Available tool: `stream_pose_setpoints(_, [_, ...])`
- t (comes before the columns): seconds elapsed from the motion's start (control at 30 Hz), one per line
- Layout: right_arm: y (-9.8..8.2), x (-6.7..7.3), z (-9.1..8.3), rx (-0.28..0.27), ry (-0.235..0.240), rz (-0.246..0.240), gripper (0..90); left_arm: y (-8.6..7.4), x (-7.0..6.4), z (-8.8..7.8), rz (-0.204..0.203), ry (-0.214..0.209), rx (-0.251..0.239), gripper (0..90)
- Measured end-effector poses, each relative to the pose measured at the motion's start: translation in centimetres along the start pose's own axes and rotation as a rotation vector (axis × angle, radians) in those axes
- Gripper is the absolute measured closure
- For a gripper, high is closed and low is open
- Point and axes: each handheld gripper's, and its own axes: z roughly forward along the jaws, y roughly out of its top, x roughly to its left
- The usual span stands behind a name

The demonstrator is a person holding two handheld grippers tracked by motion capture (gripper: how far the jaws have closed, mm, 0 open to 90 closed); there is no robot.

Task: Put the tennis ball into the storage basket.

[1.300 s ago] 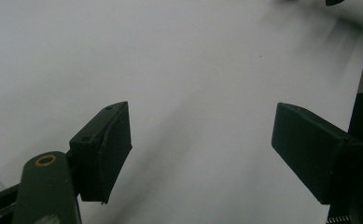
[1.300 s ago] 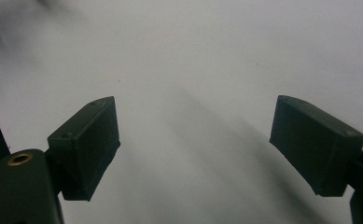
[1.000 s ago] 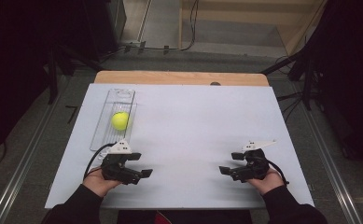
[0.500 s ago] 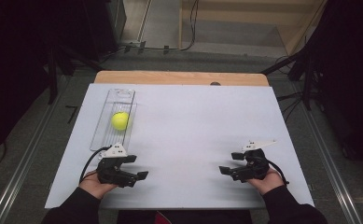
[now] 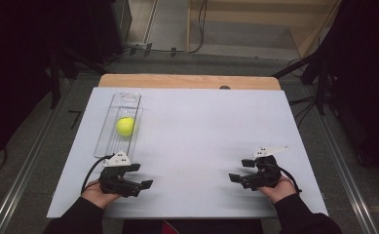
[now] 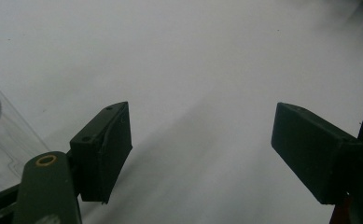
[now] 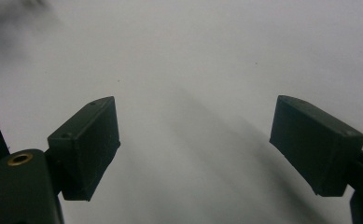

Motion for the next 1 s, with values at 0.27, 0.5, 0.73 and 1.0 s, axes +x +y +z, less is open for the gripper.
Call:
stream_pose_setpoints(0.27, [-0.02,0.02,-0.01,0.0,0.001,-0.002,13.8,-0.03,0.04,-0.04,-0.001,0.004,0.002,21.1])
stream_pose_setpoints(0.5, [-0.02,0.02,0.0,0.001,0.001,-0.003,13.8,-0.01,0.09,-0.09,-0.005,0.009,-0.004,21.1])
stream_pose_setpoints(0.73, [-0.03,0.03,-0.01,0.001,0.002,-0.003,13.8,-0.03,0.09,-0.07,-0.002,0.012,0.0,21.1])
stream_pose_setpoints(1.0, [-0.03,0.02,-0.03,0.001,0.003,-0.003,13.8,-0.04,0.11,-0.08,-0.005,0.011,-0.001,21.1])
